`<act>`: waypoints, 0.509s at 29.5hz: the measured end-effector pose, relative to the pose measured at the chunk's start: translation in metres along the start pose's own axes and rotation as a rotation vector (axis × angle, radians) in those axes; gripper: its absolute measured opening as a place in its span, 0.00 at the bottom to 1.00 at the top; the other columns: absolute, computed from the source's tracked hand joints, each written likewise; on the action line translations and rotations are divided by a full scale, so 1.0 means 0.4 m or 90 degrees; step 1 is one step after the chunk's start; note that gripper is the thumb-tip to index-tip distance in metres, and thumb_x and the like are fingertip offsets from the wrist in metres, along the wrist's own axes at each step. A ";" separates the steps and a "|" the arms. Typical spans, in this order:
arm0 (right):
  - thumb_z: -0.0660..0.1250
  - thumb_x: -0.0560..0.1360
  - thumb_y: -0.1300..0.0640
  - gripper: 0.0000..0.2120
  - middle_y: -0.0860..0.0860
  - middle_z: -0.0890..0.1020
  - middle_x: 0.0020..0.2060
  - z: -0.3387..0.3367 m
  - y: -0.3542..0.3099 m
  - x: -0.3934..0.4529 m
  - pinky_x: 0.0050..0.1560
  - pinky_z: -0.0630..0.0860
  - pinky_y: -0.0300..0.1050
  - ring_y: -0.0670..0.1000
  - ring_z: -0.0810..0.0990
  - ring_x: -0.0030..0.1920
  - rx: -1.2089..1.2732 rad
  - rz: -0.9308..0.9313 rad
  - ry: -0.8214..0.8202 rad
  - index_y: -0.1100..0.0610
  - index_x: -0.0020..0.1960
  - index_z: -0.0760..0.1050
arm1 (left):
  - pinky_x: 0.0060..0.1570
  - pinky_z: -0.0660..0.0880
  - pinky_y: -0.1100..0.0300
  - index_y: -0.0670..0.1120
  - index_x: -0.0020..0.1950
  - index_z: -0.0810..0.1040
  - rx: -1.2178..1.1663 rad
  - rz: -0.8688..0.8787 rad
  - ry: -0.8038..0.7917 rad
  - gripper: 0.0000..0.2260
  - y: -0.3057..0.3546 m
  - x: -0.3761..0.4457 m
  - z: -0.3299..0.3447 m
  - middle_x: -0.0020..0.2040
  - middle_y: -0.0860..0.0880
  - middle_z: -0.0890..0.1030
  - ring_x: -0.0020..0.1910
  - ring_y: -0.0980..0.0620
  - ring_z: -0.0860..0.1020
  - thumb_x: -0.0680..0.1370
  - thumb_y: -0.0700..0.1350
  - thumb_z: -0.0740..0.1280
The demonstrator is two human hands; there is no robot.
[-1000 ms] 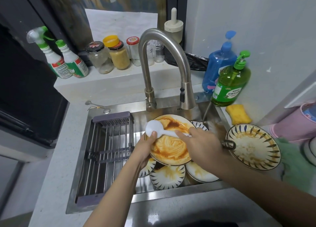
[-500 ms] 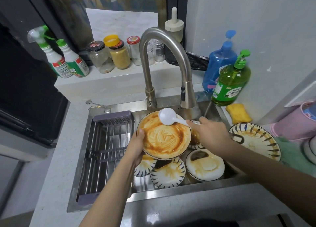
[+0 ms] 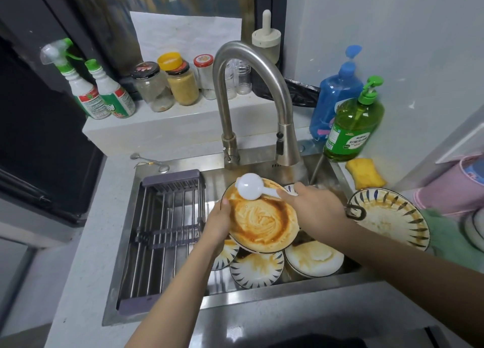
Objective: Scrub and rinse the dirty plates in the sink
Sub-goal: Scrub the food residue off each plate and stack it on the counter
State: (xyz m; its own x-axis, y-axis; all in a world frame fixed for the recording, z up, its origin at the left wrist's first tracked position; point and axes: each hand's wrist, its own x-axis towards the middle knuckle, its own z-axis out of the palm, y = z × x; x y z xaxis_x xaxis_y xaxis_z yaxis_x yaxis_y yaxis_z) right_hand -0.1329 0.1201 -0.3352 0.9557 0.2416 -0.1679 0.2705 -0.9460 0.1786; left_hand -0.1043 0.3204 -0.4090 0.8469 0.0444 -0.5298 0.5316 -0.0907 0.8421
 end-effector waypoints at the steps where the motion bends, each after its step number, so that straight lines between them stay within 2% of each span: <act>1: 0.57 0.78 0.61 0.29 0.54 0.70 0.60 -0.002 0.005 0.007 0.37 0.66 0.46 0.55 0.76 0.54 0.002 0.001 -0.003 0.48 0.76 0.53 | 0.58 0.76 0.47 0.49 0.68 0.70 -0.022 -0.010 -0.007 0.19 -0.002 -0.001 -0.002 0.60 0.47 0.79 0.58 0.47 0.77 0.84 0.56 0.50; 4: 0.59 0.77 0.60 0.28 0.53 0.72 0.57 -0.011 0.046 -0.012 0.36 0.66 0.44 0.54 0.77 0.51 -0.004 0.041 -0.019 0.47 0.75 0.56 | 0.63 0.72 0.48 0.49 0.67 0.70 -0.048 -0.023 0.019 0.20 0.003 0.009 -0.024 0.62 0.47 0.77 0.62 0.47 0.74 0.83 0.57 0.49; 6: 0.59 0.77 0.60 0.27 0.52 0.73 0.56 -0.018 0.060 -0.025 0.36 0.65 0.43 0.52 0.78 0.49 -0.011 0.032 -0.037 0.46 0.74 0.59 | 0.64 0.70 0.49 0.48 0.69 0.70 0.014 0.014 0.030 0.23 0.001 0.020 -0.035 0.65 0.48 0.75 0.64 0.46 0.73 0.83 0.59 0.49; 9: 0.60 0.77 0.59 0.30 0.52 0.72 0.56 -0.019 0.046 -0.008 0.36 0.66 0.44 0.53 0.77 0.49 0.016 0.017 -0.039 0.45 0.75 0.56 | 0.60 0.71 0.53 0.49 0.68 0.71 0.076 0.041 0.017 0.22 -0.008 0.020 -0.025 0.62 0.50 0.76 0.62 0.49 0.74 0.83 0.59 0.49; 11: 0.61 0.77 0.58 0.30 0.52 0.72 0.56 -0.014 0.046 -0.003 0.36 0.67 0.44 0.53 0.78 0.49 0.027 0.032 -0.041 0.44 0.76 0.54 | 0.63 0.72 0.48 0.49 0.69 0.72 0.029 0.033 0.006 0.24 -0.010 0.018 -0.014 0.63 0.49 0.77 0.62 0.48 0.75 0.81 0.61 0.51; 13: 0.59 0.77 0.60 0.28 0.51 0.74 0.52 -0.016 0.060 -0.013 0.34 0.68 0.43 0.52 0.77 0.46 0.013 0.049 -0.067 0.44 0.74 0.57 | 0.64 0.72 0.47 0.47 0.68 0.71 0.003 0.044 0.052 0.23 0.001 0.018 -0.015 0.63 0.49 0.77 0.62 0.47 0.75 0.82 0.59 0.50; 15: 0.56 0.76 0.62 0.27 0.50 0.71 0.45 -0.023 0.071 -0.027 0.29 0.65 0.42 0.51 0.74 0.40 -0.007 0.039 -0.109 0.44 0.73 0.61 | 0.62 0.71 0.52 0.47 0.67 0.71 0.020 0.066 0.098 0.19 0.011 0.019 -0.015 0.60 0.49 0.75 0.59 0.49 0.73 0.84 0.55 0.49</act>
State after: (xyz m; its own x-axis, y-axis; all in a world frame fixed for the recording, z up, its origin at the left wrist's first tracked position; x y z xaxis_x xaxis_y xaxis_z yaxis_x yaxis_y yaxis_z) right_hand -0.1344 0.0928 -0.3196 0.9369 0.1419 -0.3194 0.2144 -0.9550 0.2048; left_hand -0.0954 0.3264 -0.4086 0.8901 0.1843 -0.4169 0.4429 -0.1341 0.8865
